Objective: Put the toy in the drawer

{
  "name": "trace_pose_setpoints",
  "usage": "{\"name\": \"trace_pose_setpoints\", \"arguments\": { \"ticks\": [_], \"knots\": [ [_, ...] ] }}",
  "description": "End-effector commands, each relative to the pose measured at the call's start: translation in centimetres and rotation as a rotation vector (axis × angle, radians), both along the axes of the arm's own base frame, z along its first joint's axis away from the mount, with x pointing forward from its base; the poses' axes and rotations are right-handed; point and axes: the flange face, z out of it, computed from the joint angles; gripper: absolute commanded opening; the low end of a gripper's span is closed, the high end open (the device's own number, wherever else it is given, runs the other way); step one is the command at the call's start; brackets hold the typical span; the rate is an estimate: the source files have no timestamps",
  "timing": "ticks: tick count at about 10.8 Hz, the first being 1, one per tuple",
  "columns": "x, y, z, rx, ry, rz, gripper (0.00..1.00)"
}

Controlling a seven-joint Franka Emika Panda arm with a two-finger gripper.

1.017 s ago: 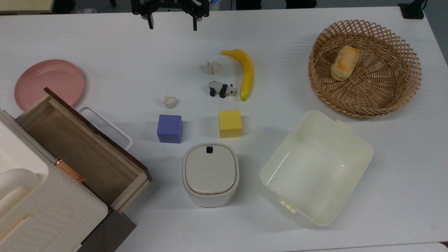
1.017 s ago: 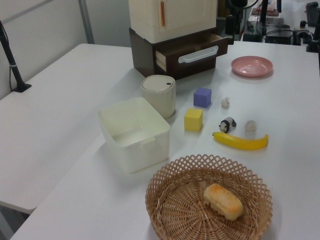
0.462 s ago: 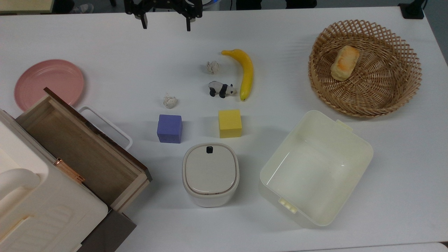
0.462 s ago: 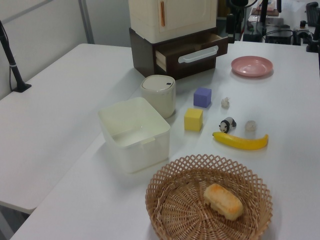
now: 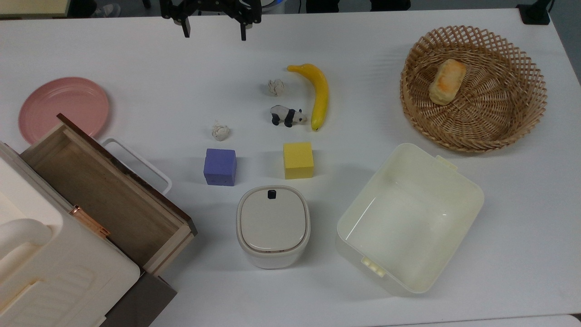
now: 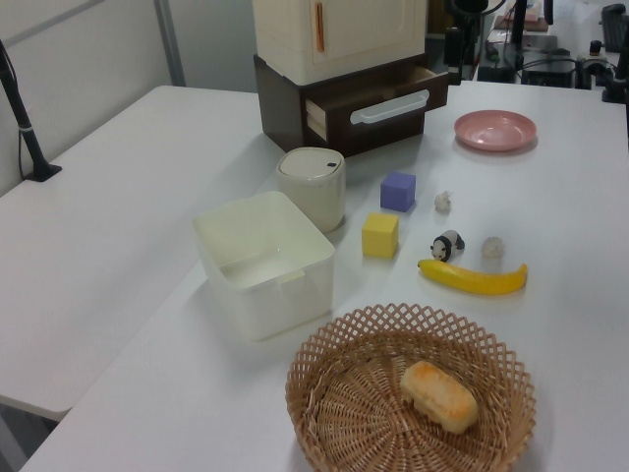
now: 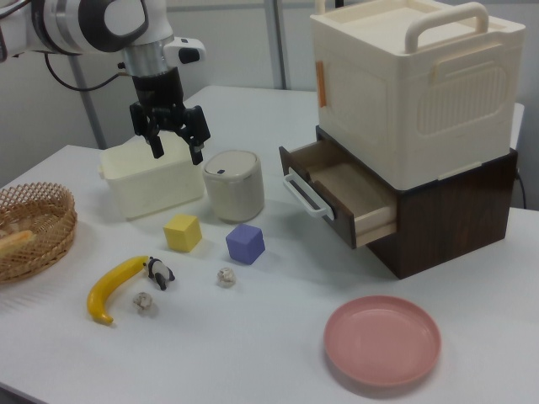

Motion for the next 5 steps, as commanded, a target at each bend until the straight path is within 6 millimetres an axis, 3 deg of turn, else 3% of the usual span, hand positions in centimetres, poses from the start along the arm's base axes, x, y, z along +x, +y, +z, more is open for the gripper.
{"name": "trace_pose_setpoints", "arguments": {
  "ticks": [1, 5],
  "knots": [
    [-0.22, 0.30, 0.12, -0.003, 0.016, -0.003, 1.00],
    [-0.28, 0.89, -0.25, -0.004, 0.025, 0.008, 1.00]
  ]
}}
